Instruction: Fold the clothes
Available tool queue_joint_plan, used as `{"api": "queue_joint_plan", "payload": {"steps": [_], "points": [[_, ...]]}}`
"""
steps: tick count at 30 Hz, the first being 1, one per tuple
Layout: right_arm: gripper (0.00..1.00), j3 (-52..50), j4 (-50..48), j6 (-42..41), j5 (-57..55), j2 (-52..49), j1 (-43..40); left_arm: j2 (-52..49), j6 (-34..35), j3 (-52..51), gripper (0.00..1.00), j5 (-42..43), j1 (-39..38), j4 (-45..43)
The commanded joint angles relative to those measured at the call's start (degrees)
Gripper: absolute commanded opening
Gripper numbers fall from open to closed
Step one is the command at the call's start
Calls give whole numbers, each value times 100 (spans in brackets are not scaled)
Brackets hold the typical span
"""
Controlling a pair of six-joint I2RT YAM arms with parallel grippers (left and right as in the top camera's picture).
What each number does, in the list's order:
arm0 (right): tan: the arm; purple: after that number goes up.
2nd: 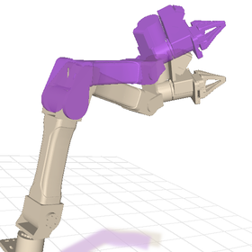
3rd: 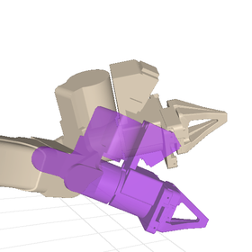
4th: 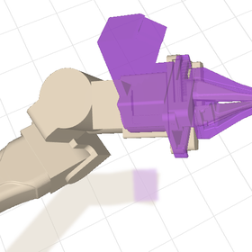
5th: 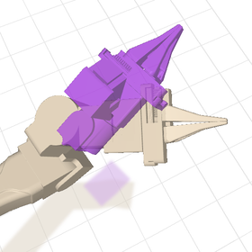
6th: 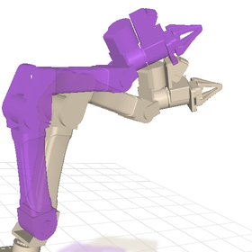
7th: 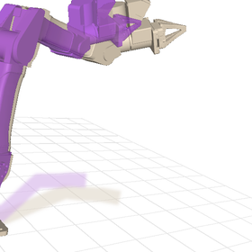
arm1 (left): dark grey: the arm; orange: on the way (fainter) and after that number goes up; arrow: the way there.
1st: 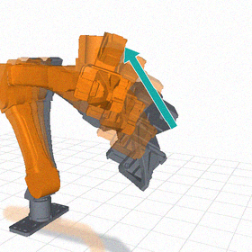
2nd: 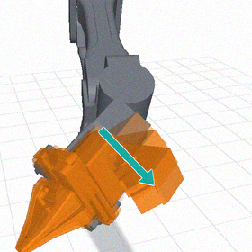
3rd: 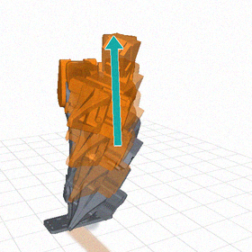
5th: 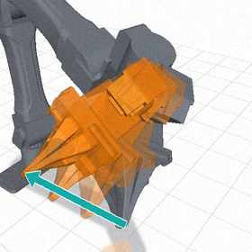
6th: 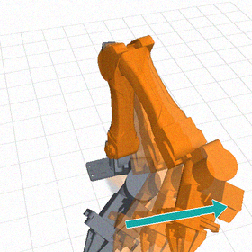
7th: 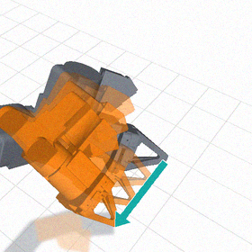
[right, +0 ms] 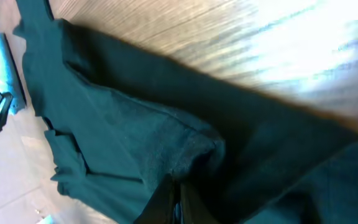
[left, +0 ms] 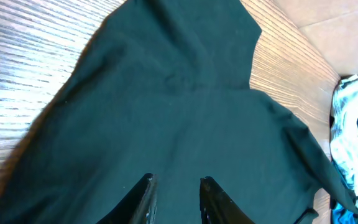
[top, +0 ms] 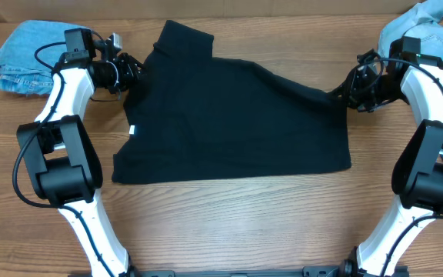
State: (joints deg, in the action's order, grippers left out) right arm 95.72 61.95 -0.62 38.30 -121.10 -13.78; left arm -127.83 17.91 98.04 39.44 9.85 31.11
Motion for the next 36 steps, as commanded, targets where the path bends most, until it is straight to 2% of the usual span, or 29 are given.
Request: {"api": "queue_joint_plan", "payload": {"steps": [1,13,20,23,24,26,30,31,34,36], "points": [[4,116,197,109,-118,219,33,205,-146,136,28,66,-2,22],[4,116,1060,85,-638,334,33,205,-146,136,28,101,-2,63],[4,116,1060,-105,-1217,334,33,205,-142,136,30,131,-7,85],[9,116,739,-107,-1211,334,33,205,-175,136,46,415,-7,9],[11,116,669,-105,-1185,334,33,205,-192,136,52,485,-9,-22],[33,116,570,-105,-1104,334,33,205,-302,136,63,789,-50,-175],[55,116,472,-85,-949,334,33,205,-214,136,82,1296,-175,-772],[59,116,455,-85,-927,334,33,205,-48,136,82,1266,-214,-953],[61,116,417,-87,-909,334,35,205,393,136,83,1196,-319,-1449],[61,116,380,-85,-905,334,35,205,660,136,86,828,-398,-1759]]}}
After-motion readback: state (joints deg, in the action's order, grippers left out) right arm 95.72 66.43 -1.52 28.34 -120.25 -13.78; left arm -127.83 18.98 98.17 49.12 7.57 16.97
